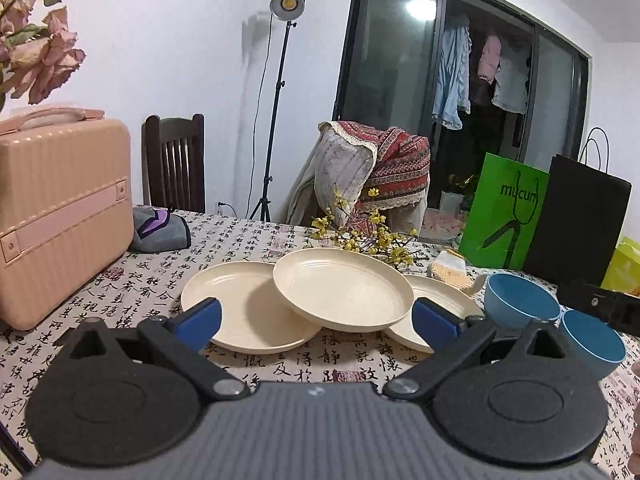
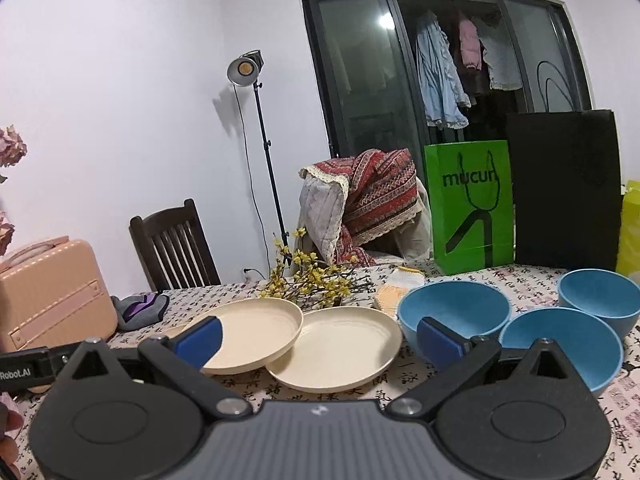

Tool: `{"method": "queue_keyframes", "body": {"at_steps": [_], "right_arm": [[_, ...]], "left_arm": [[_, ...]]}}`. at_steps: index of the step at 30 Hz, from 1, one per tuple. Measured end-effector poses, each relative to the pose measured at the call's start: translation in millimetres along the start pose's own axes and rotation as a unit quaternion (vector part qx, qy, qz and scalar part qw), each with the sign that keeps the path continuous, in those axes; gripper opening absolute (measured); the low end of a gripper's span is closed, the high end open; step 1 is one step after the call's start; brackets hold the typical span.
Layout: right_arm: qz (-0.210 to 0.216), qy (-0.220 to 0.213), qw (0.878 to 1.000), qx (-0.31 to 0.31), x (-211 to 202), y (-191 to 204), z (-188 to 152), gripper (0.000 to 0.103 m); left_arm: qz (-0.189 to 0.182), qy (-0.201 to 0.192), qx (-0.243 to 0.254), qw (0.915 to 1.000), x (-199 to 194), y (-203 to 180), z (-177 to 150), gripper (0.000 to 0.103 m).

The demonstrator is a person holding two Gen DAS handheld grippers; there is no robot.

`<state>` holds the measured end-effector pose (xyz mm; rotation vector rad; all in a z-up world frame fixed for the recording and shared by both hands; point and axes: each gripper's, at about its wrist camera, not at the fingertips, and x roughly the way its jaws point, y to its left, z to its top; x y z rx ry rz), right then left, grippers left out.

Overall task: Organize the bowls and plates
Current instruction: 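Move both tools forward toward the cream plates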

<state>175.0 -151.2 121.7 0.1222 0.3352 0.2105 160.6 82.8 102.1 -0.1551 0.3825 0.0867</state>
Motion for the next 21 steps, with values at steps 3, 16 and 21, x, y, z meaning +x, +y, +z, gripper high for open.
{"method": "queue_keyframes", "body": {"at_steps": [3,16,21], "right_arm": [[0.000,0.005,1.000,-0.001,10,4,2,0.103],[-0.001,0.015,1.000,-0.011,43,19,11,0.103],[0.005,0.018,1.000,-0.011,52,24,12,0.103]], "left_arm": [[0.001,0.005,0.000,1.0000,7,1,3,0.103],[0.010,0.000,-0.004,0.9999,26,5,20,0.103],[0.011,-0.002,-0.010,0.9999,31,6,22,0.103]]}}
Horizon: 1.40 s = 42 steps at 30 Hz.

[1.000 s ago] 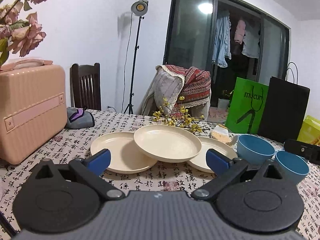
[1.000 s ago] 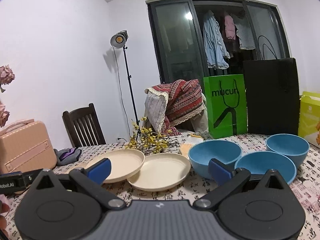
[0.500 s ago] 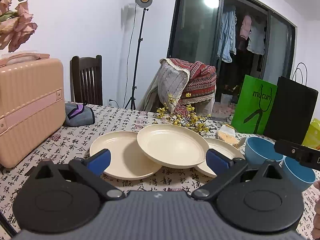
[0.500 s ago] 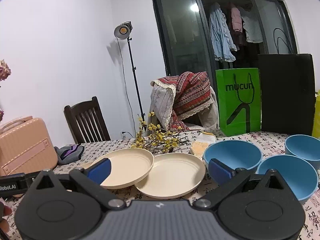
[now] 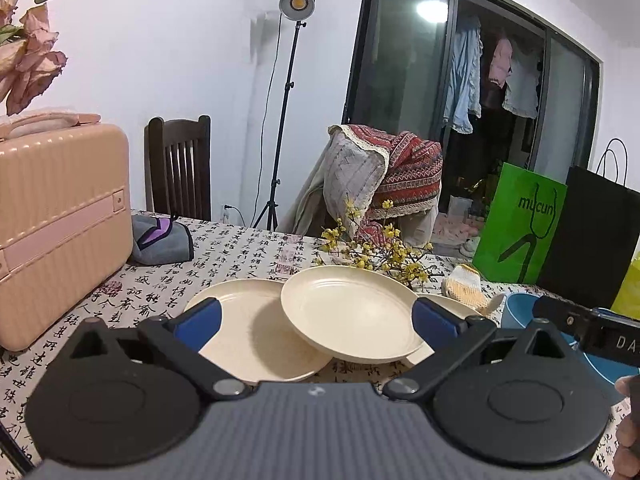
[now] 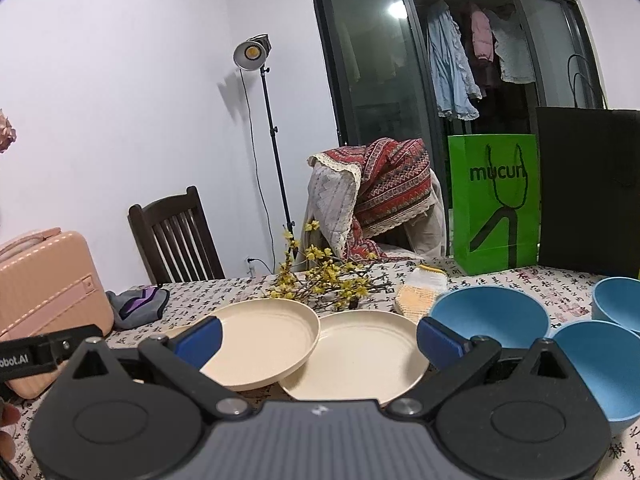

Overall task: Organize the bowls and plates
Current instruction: 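Move both tools forward toward the cream plates, then lower both open tools onto the rim of the middle cream plate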

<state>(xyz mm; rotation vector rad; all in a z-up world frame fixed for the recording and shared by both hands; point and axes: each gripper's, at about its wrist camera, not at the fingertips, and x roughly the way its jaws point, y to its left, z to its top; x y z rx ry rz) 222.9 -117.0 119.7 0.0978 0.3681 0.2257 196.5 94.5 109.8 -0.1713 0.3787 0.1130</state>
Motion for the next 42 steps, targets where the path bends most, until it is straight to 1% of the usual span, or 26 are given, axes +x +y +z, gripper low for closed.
{"method": "queue_keyframes", "body": {"at_steps": [15,24,33,39,42], "right_arm": [[0.002,0.010,1.000,-0.008,26,11,2,0.103],[0.000,0.016,1.000,-0.003,44,10,4,0.103],[-0.009,0.024,1.000,-0.006,67,8,7,0.103],[-0.015,0.030,0.999,-0.005,80,7,11,0.103],[-0.016,0.031,0.999,-0.005,87,7,12,0.103]], "left_arm": [[0.013,0.004,0.003,0.9999,19,-2,8,0.103],[0.010,-0.005,0.004,0.9999,28,-11,16,0.103],[0.016,-0.005,-0.009,0.9998,43,-9,24,0.103],[0.024,0.002,-0.016,0.9996,59,-5,27,0.103],[0.025,0.008,-0.029,0.9992,67,-1,29,0.103]]}}
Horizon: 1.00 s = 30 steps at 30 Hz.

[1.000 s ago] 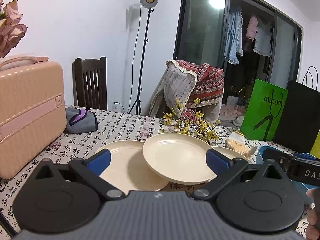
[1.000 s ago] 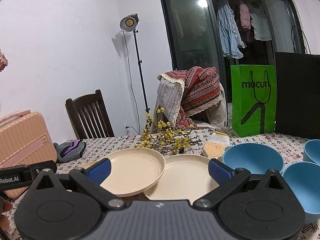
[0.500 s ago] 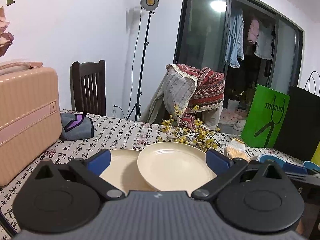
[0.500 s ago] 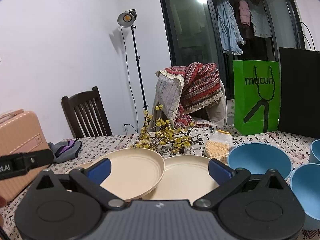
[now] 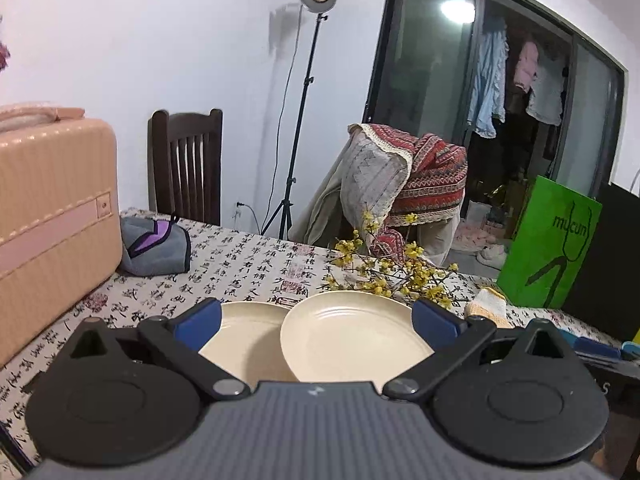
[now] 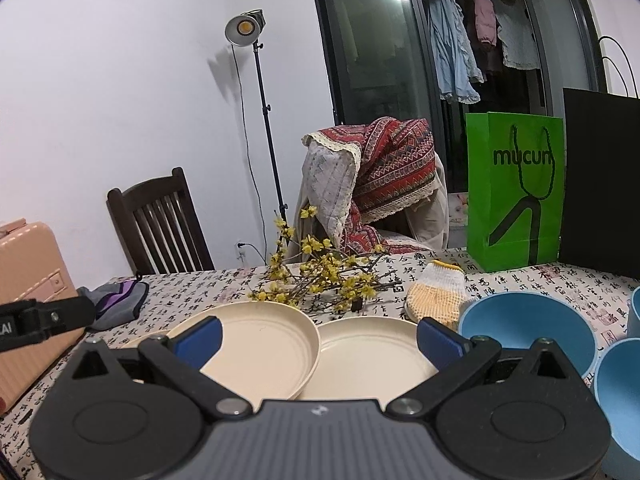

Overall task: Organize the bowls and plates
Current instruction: 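Lower both open tools onto the rim of the middle cream plate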

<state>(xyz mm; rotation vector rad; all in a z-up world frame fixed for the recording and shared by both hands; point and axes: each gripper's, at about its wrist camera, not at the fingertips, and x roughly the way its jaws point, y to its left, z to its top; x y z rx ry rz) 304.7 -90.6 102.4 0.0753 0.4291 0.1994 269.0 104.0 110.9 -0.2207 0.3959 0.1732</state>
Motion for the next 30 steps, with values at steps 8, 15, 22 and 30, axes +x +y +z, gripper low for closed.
{"method": "queue_keyframes", "body": {"at_steps": [8,15,22,30], "right_arm": [[-0.005,0.006,1.000,0.007,22,-4,5,0.103],[-0.010,0.007,1.000,0.026,40,-9,8,0.103],[-0.008,-0.002,0.999,0.040,53,-10,15,0.103],[0.001,0.002,0.999,0.048,72,-7,13,0.103]], "left_arm": [[0.012,0.008,-0.006,0.9999,24,6,6,0.103],[0.030,0.013,-0.010,0.9994,46,15,10,0.103],[0.040,0.020,-0.026,0.9986,65,28,12,0.103],[0.043,0.016,-0.028,0.9986,78,33,7,0.103]]}}
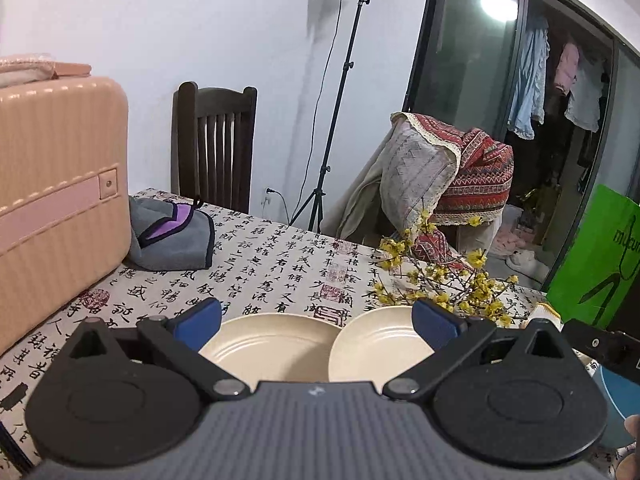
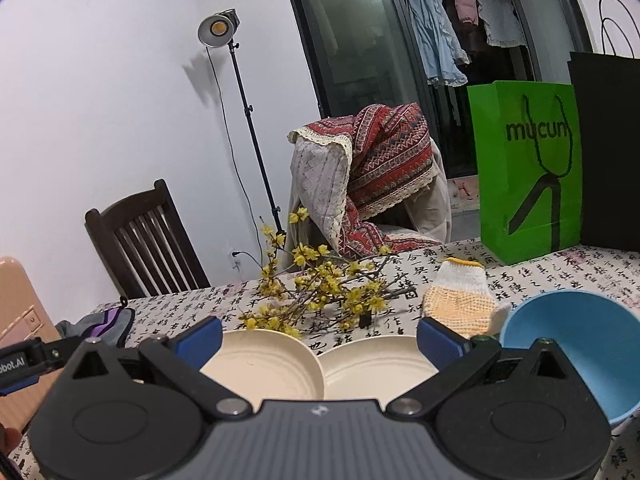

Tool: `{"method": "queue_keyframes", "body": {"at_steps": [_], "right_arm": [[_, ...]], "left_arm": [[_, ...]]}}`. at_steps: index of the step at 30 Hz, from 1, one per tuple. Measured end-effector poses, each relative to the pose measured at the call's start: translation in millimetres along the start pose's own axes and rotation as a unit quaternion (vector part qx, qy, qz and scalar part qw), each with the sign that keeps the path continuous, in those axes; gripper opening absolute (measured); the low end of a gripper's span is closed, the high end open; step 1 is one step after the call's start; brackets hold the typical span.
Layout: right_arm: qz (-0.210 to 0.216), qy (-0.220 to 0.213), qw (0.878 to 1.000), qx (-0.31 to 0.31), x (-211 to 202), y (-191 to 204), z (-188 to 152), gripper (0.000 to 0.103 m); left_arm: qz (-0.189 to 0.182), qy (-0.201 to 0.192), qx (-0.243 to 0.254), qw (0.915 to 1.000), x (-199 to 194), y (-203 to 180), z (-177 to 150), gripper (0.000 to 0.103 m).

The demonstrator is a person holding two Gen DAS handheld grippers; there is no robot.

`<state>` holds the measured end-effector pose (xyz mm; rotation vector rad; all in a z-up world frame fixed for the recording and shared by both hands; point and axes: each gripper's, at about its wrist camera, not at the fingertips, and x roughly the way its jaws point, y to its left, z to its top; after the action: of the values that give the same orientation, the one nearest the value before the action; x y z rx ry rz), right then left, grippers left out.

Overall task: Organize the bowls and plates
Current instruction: 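Lower both open tools onto the rim of the middle cream plate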

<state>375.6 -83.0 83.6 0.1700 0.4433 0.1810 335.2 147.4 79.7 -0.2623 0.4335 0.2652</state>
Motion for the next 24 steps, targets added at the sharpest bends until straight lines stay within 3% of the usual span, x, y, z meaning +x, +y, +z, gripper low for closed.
{"method": "queue_keyframes", "body": {"at_steps": [9,24], "right_arm": [[0.013,-0.020,1.000,0.009,9,-7,-22,0.103],[0.018,0.010,1.000,0.011,32,-14,-41,0.103]], "left_arm": [[0.000,0.016,0.004,0.9999,17,5,-8,0.103],[0.001,0.043,0.011,0.9990,40,3,-26,0.103]]}}
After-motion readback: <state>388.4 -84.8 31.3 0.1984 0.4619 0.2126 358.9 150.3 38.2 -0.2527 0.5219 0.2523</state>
